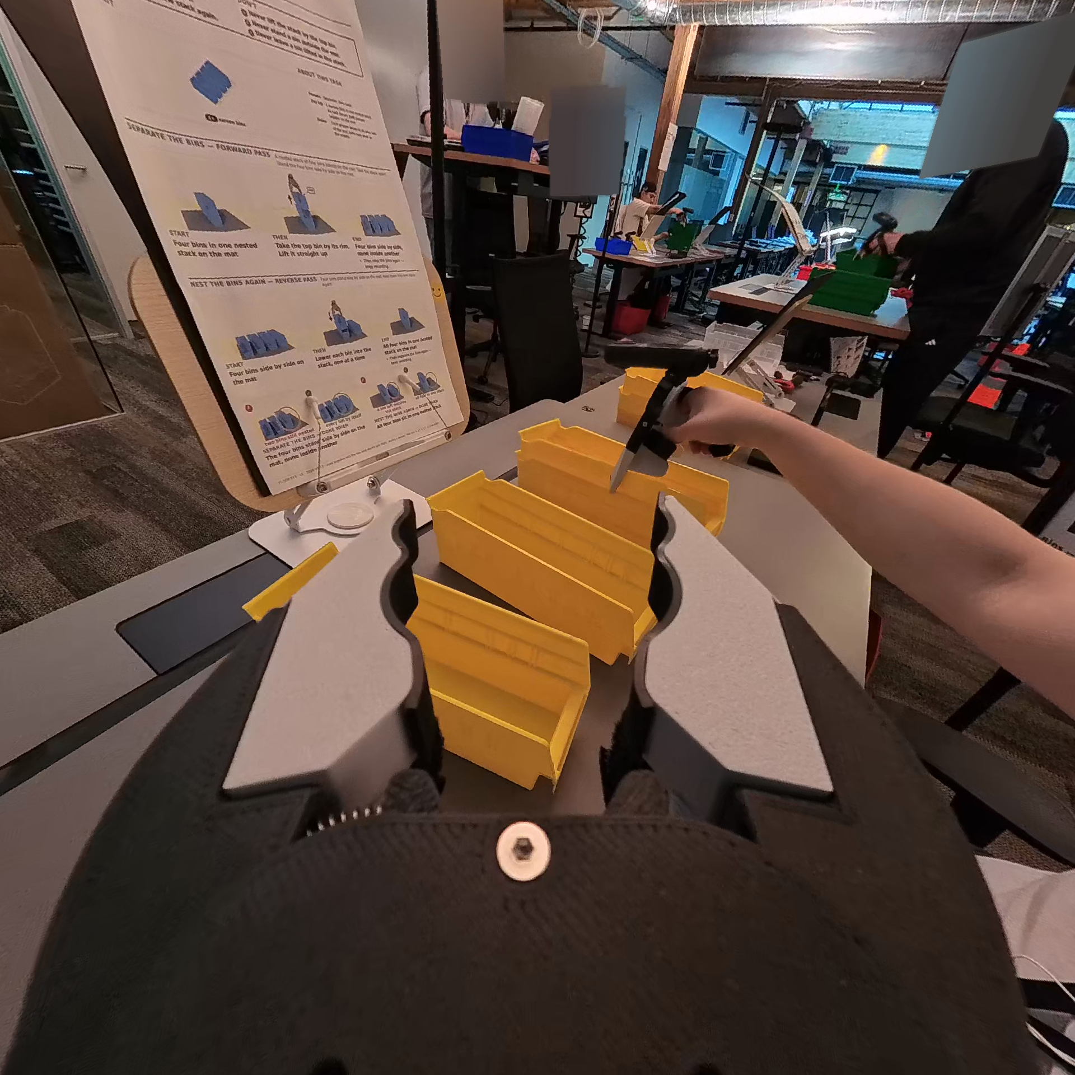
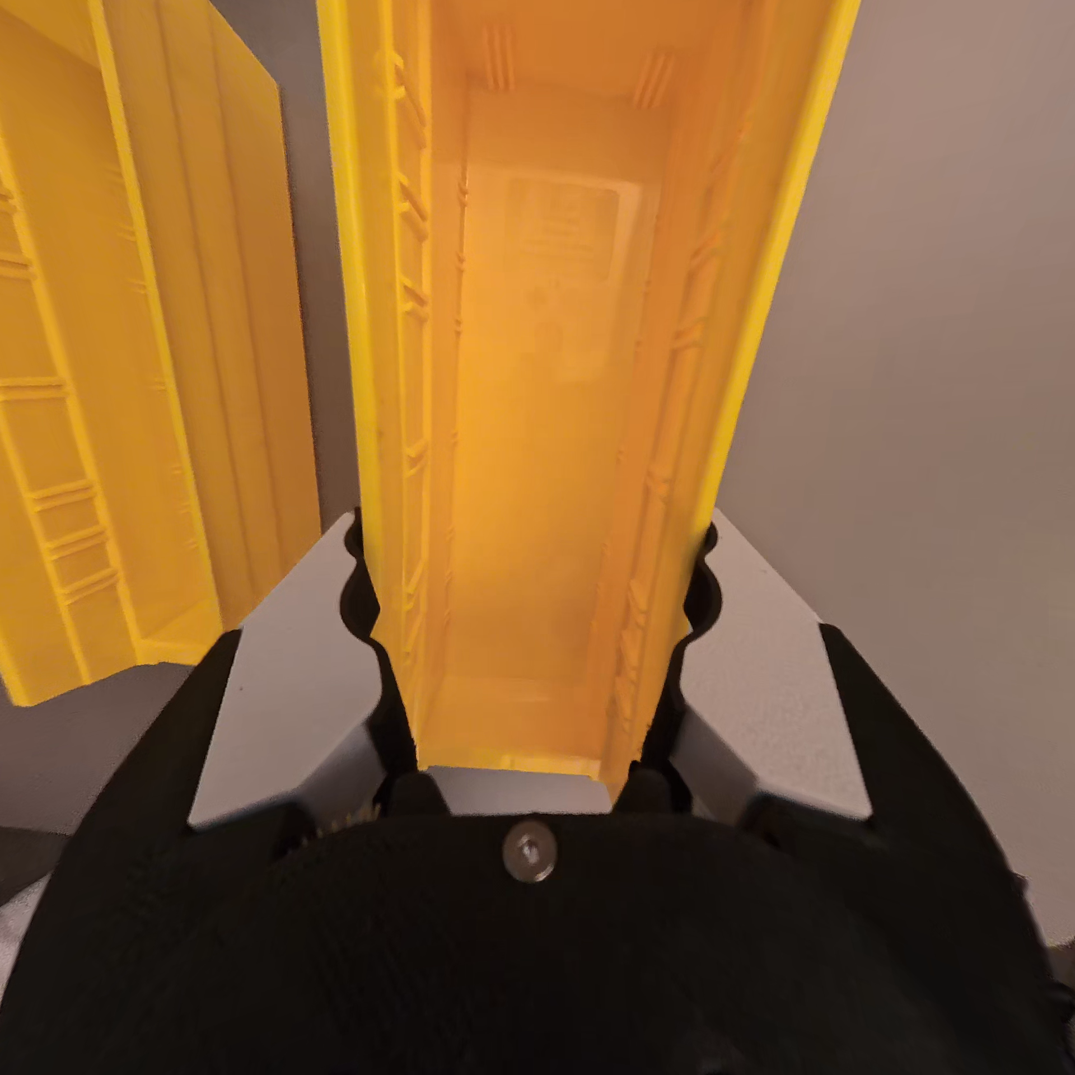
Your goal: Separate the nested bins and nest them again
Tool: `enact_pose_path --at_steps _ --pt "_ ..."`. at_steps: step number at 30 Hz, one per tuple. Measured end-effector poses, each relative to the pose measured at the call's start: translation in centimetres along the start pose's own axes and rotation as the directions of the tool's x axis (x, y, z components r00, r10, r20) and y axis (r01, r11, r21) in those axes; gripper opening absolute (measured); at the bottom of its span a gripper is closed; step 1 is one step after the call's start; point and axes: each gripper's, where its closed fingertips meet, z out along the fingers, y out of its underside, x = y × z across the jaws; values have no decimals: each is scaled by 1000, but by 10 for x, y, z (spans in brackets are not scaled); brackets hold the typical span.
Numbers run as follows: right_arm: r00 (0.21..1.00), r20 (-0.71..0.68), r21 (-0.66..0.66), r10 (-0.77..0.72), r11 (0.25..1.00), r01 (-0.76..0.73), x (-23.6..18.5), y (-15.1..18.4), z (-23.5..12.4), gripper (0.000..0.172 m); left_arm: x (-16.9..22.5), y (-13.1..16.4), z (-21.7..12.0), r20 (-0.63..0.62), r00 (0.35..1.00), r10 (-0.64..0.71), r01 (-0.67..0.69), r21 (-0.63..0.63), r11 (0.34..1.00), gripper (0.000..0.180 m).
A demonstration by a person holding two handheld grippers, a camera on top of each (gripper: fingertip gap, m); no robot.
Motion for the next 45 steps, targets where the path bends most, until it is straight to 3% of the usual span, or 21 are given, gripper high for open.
enact_pose_path --at_steps 4,18,22,27,33,37,45 --pt "997 -73 -7 -36 999 36 5 2 4 110 0 1 1 0 1000 -1 1 -3 1000 81" --pt "999 -38 79 -18 997 21 0 -8 -23 110 1 2 3 -1 1000 2 -2 -11 1000 80" --pt "999 -28 112 -20 993 23 -3 -16 -47 110 1 3 4 2 1000 3 -3 -15 1000 81" --pt "1000 21 191 -20 982 15 -2 -30 -103 109 0 7 11 9 1000 4 -3 -34 999 81" --pt "1000 -25 255 -12 967 18 55 -24 -152 110 1 20 30 12 1000 12 -11 -96 995 81" --pt "995 -97 237 10 972 14 112 -8 -135 109 5 31 46 8 1000 26 -24 -146 989 81" --pt "993 -114 152 31 988 -13 181 21 -41 109 8 40 63 6 999 45 -43 -179 983 82"
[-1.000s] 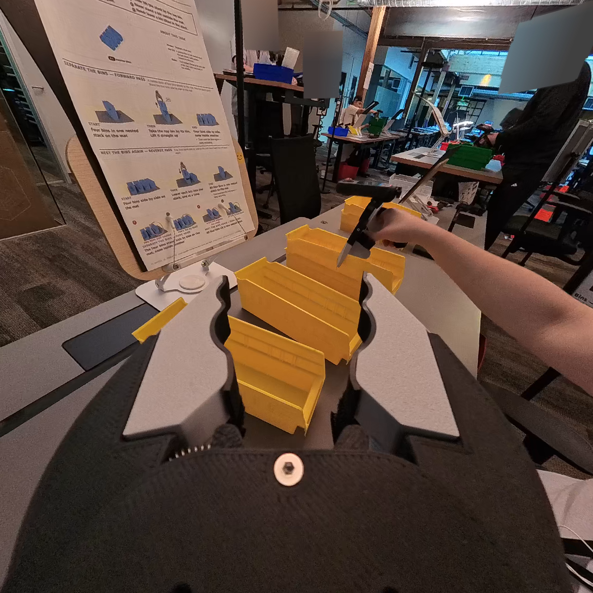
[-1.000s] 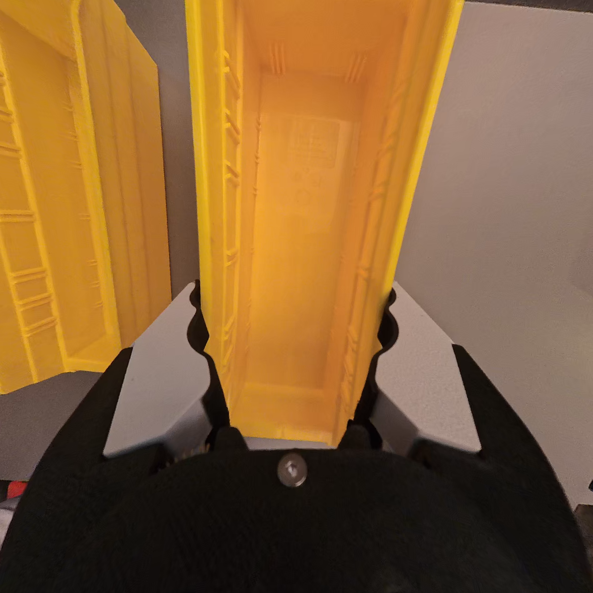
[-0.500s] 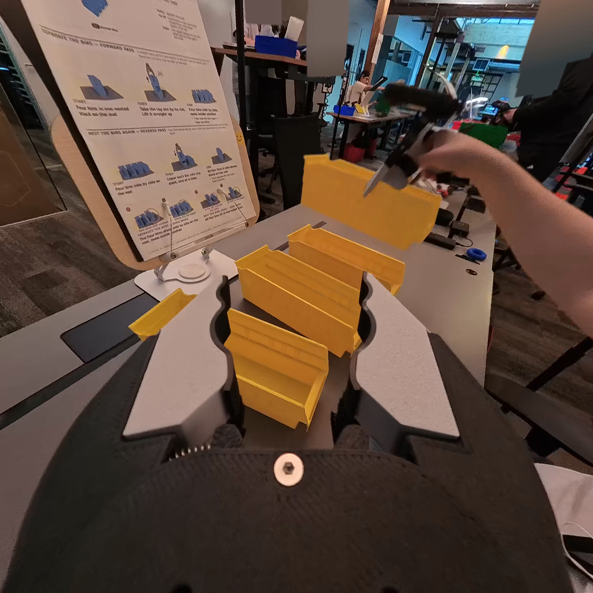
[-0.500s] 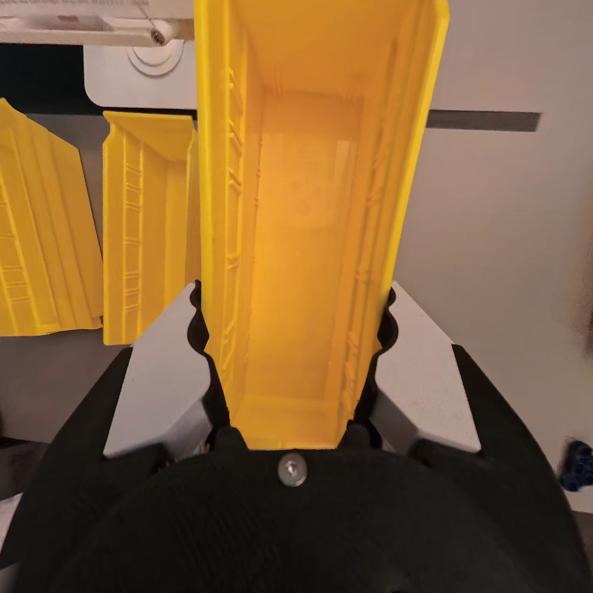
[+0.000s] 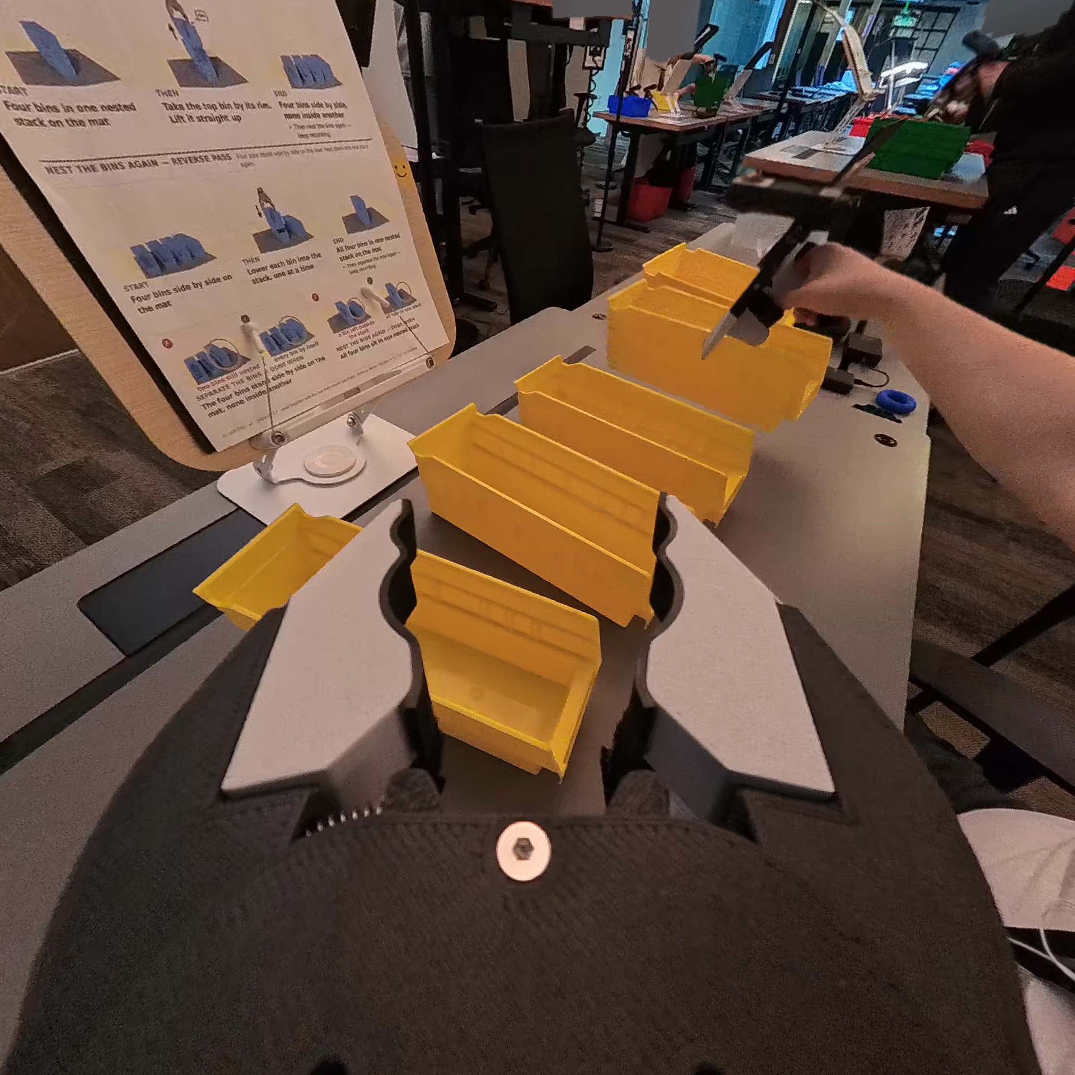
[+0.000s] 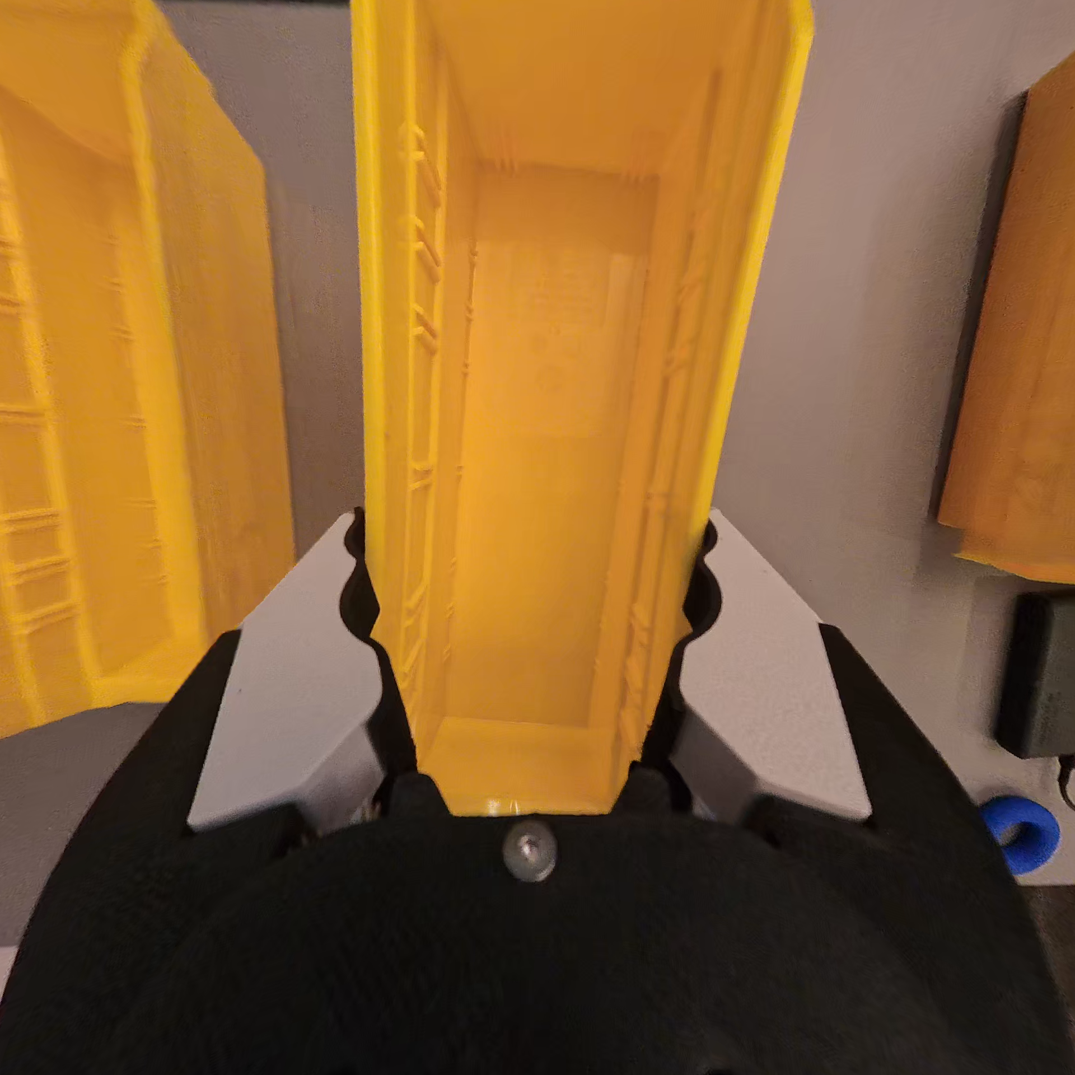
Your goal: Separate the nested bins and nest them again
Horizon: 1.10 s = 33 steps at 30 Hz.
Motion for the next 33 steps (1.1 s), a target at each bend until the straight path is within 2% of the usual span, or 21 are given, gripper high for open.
enact_pose_path --at_steps 4,9,11,15,18,21,24,27,33 --pt "1000 8 -40 6 999 -6 14 14 31 110 -8 -1 -2 20 1000 -14 14 9 1000 82" --pt "1000 32 -50 -1 999 3 18 20 48 116 -20 -2 -7 47 998 -36 36 21 999 82" --pt "999 36 -69 -2 998 4 18 25 53 125 -22 -2 -7 51 998 -40 39 21 999 82" --pt "999 -20 -73 -25 997 24 20 27 46 127 -21 -2 -8 50 998 -37 36 21 999 82" --pt "993 -109 12 -51 999 53 9 6 9 128 -20 -3 -9 50 998 -33 31 25 999 83" --pt "991 -111 170 -75 981 93 -34 -25 -35 131 -16 -4 -9 38 999 -27 26 25 999 83" --pt "993 84 272 -82 961 56 -107 -42 -52 140 -9 -3 -10 26 1000 -15 15 20 1000 83" --pt "976 199 208 -88 977 46 -160 -37 -39 146 -2 -5 -13 13 1000 2 -2 26 1000 83" --pt "986 128 77 -106 992 97 -193 -22 5 150 14 -10 -23 -28 999 26 -25 52 998 83"
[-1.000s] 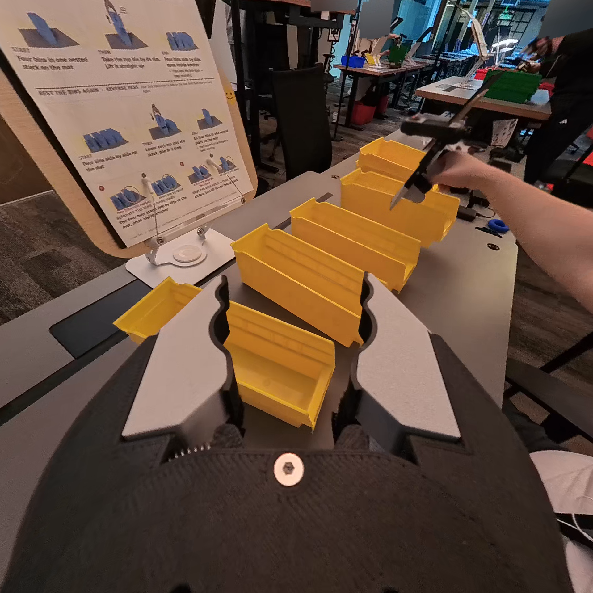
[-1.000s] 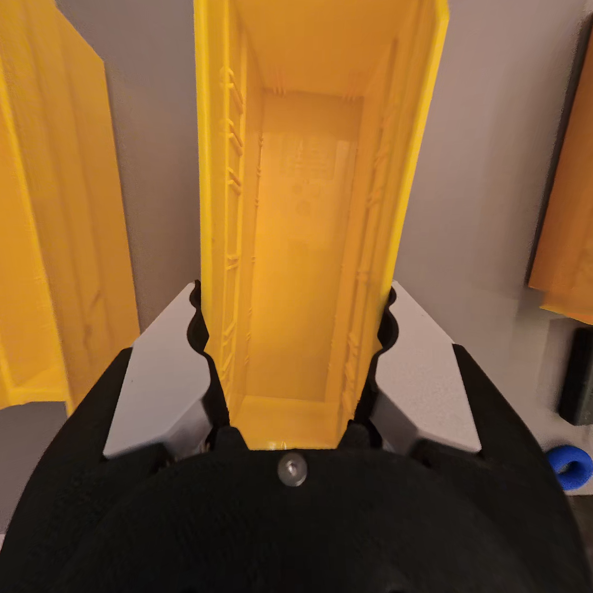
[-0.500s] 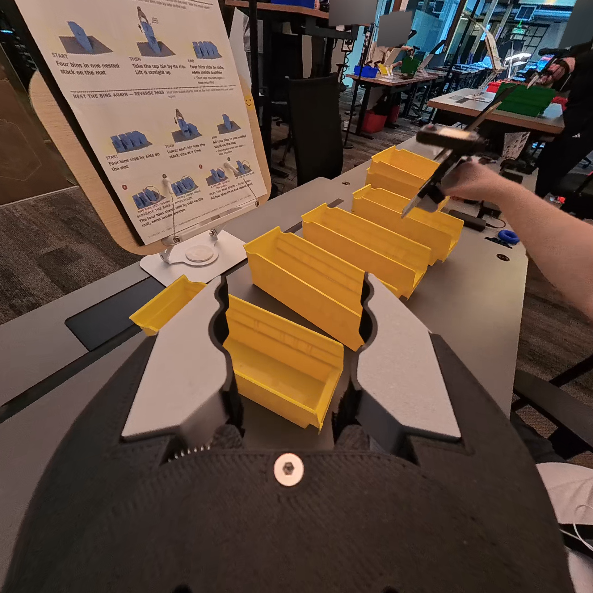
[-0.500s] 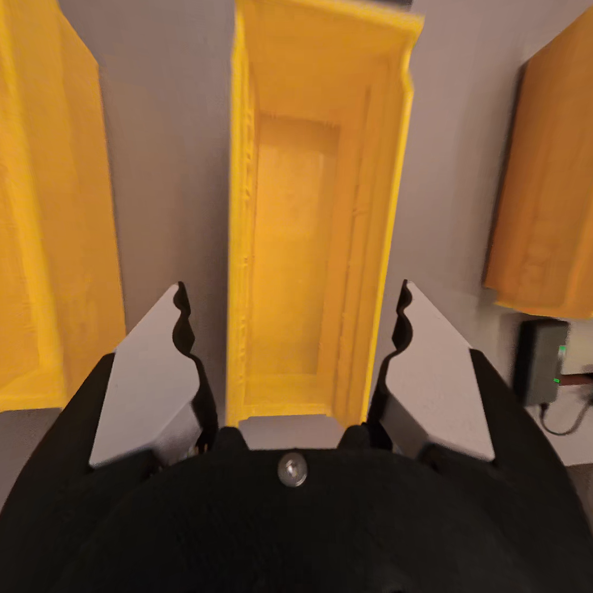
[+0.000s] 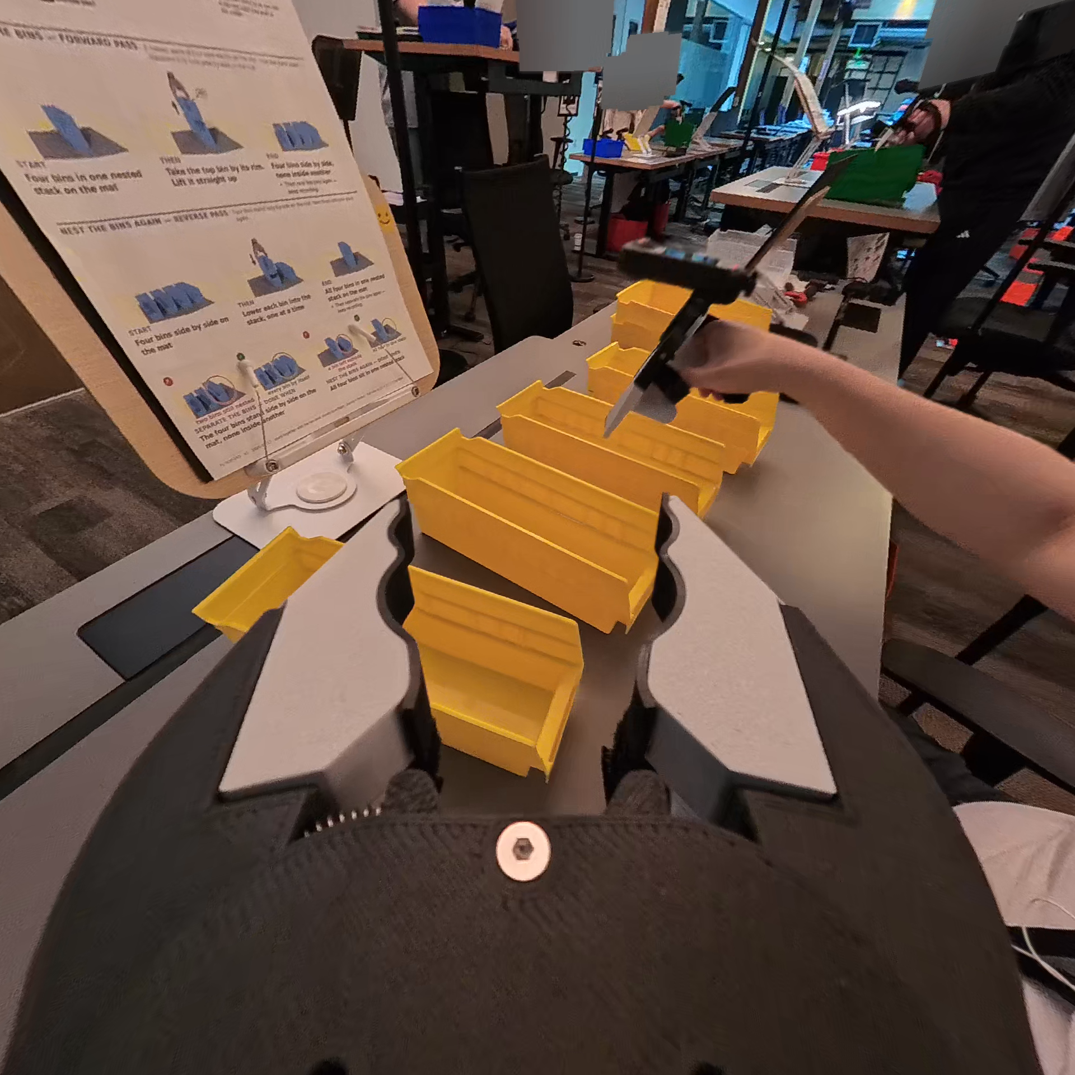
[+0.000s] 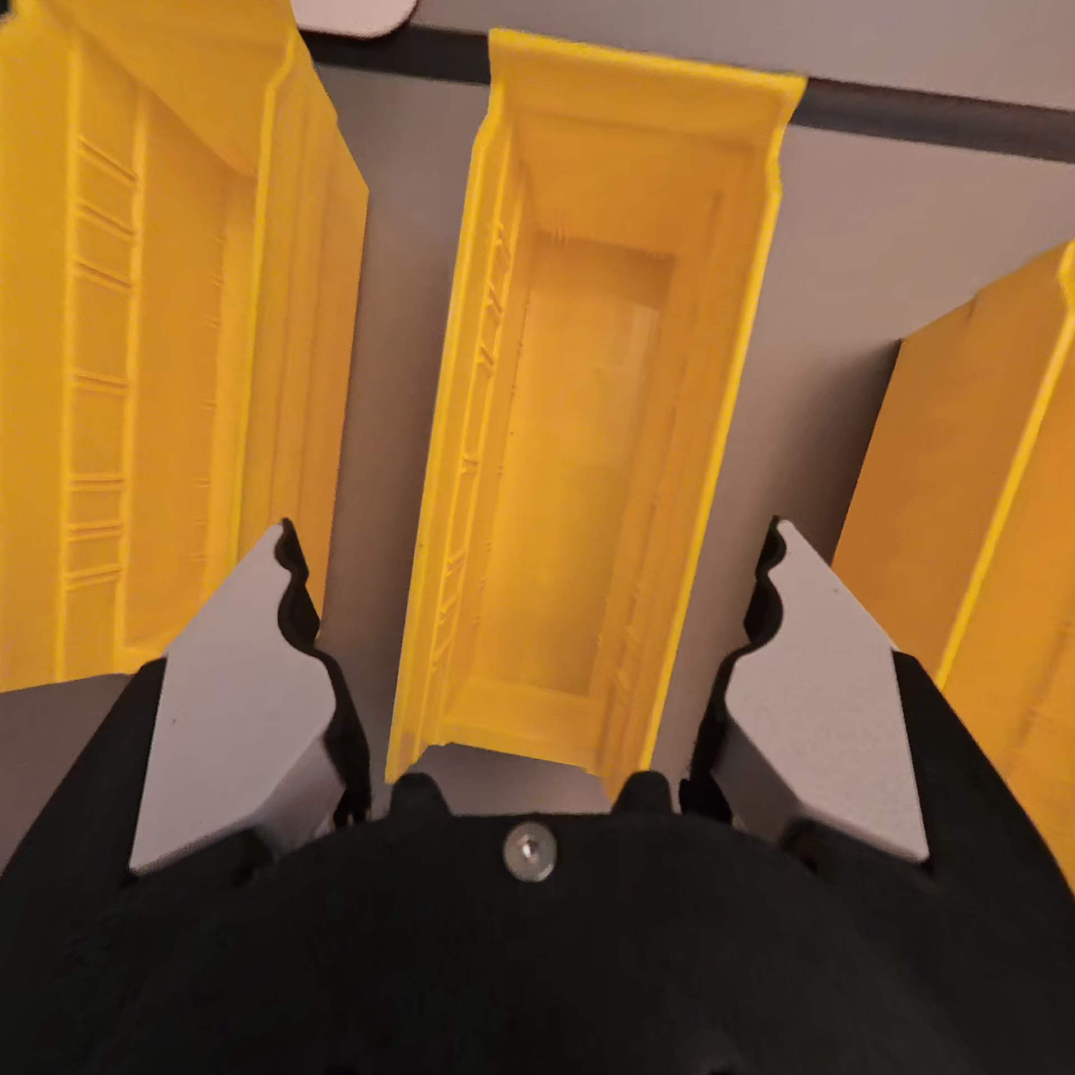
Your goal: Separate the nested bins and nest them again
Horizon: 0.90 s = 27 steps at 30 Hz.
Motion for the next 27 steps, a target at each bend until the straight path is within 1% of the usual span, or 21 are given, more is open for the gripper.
enact_pose_path --at_steps 3,6,8,12,17,21,22,24,26,27 --pt "994 -103 -72 -33 997 26 8 8 16 150 4 -3 -6 -11 1000 10 -10 16 1000 83" --pt "994 -104 -128 -19 992 6 10 13 31 150 6 -8 -14 -17 1000 8 -8 42 999 83" --pt "991 -133 -166 -16 986 -7 17 18 38 150 6 -11 -18 -17 1000 8 -7 55 998 83" --pt "993 -118 -227 12 973 -39 20 29 51 150 4 -15 -25 -15 1000 6 -5 79 997 82" --pt "996 -68 -247 58 966 -73 13 34 58 147 -3 -16 -28 -5 1000 -13 13 91 996 82" --pt "996 -77 -245 49 967 -66 13 33 57 144 -7 -14 -25 11 1000 -19 18 79 997 82" --pt "996 -79 -243 48 968 -66 13 33 57 144 -11 -13 -23 42 999 -15 12 72 997 82" --pt "995 -82 -243 47 968 -66 13 33 57 143 -34 -8 -20 182 983 12 -21 45 999 83" --pt "996 -84 -248 43 967 -63 13 34 57 143 -68 -4 -20 362 932 32 -39 12 999 85" --pt "996 -85 -250 42 966 -62 13 35 56 143 -87 -1 -21 460 887 41 -44 -4 999 87"
